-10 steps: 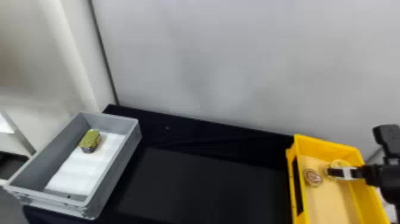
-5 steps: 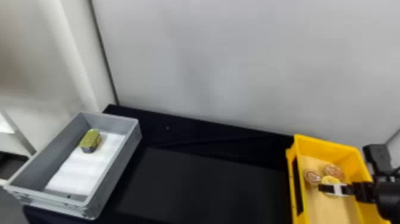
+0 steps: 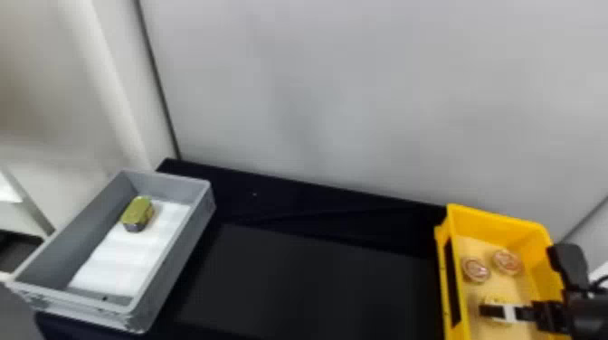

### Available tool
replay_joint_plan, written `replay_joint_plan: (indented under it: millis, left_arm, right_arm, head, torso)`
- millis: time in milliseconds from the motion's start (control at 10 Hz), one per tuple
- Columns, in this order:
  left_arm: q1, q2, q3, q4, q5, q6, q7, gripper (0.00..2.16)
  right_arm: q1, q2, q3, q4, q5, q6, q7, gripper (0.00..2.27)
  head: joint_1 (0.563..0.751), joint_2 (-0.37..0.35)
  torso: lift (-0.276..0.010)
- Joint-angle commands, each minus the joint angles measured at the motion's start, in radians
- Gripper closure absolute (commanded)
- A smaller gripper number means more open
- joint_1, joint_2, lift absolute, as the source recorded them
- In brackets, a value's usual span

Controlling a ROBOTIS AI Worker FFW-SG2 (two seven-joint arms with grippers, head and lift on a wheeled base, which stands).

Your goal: Pick up the round yellow can and place it in the yellow rectangular box

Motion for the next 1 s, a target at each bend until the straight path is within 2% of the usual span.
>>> replay_joint_plan:
  millis: [0, 200, 300, 500, 600, 800, 900]
  left_arm:
    - [0.001, 0.000, 0.001, 0.001, 0.000, -0.004, -0.003, 0.14]
    - [0.001, 0.000, -0.002, 0.004, 0.000, -0.007, -0.004, 0.14]
    - [0.001, 0.000, -0.002, 0.004, 0.000, -0.007, -0.006, 0.14]
    - [0.001, 0.000, 0.000, 0.006, 0.000, -0.007, -0.007, 0.14]
    - [0.001, -0.001, 0.001, 0.006, 0.002, -0.005, -0.007, 0.14]
    - [0.004, -0.005, 0.000, 0.006, 0.002, -0.001, -0.007, 0.14]
    - [0.006, -0.008, -0.002, 0.006, 0.002, 0.002, -0.007, 0.14]
  right_arm:
    - [-0.001, -0.001, -0.011, 0.048, -0.037, -0.027, -0.015, 0.78]
    - [0.001, -0.001, -0.011, 0.064, -0.051, -0.030, -0.031, 0.78]
    - [-0.001, -0.001, -0.010, 0.064, -0.052, -0.018, -0.027, 0.68]
    - [0.002, -0.003, -0.007, 0.041, -0.052, 0.035, -0.018, 0.00]
    - [0.021, -0.007, -0.004, -0.016, -0.052, 0.067, -0.010, 0.00]
    - [0.068, -0.009, 0.007, -0.291, -0.051, 0.239, -0.084, 0.44]
    - [0.073, -0.009, 0.024, -0.444, -0.046, 0.276, -0.120, 0.50]
  head:
    - [0.694, -0.078]
    - [0.694, -0.078]
    - [0.694, -0.078]
    - [0.694, -0.078]
    - [0.694, -0.078]
    - [0.694, -0.078]
    - [0.694, -0.078]
  torso:
    - [0.000]
    - [0.000]
    - [0.000]
    - [0.000]
    - [0.000]
    - [0.000]
    - [0.000]
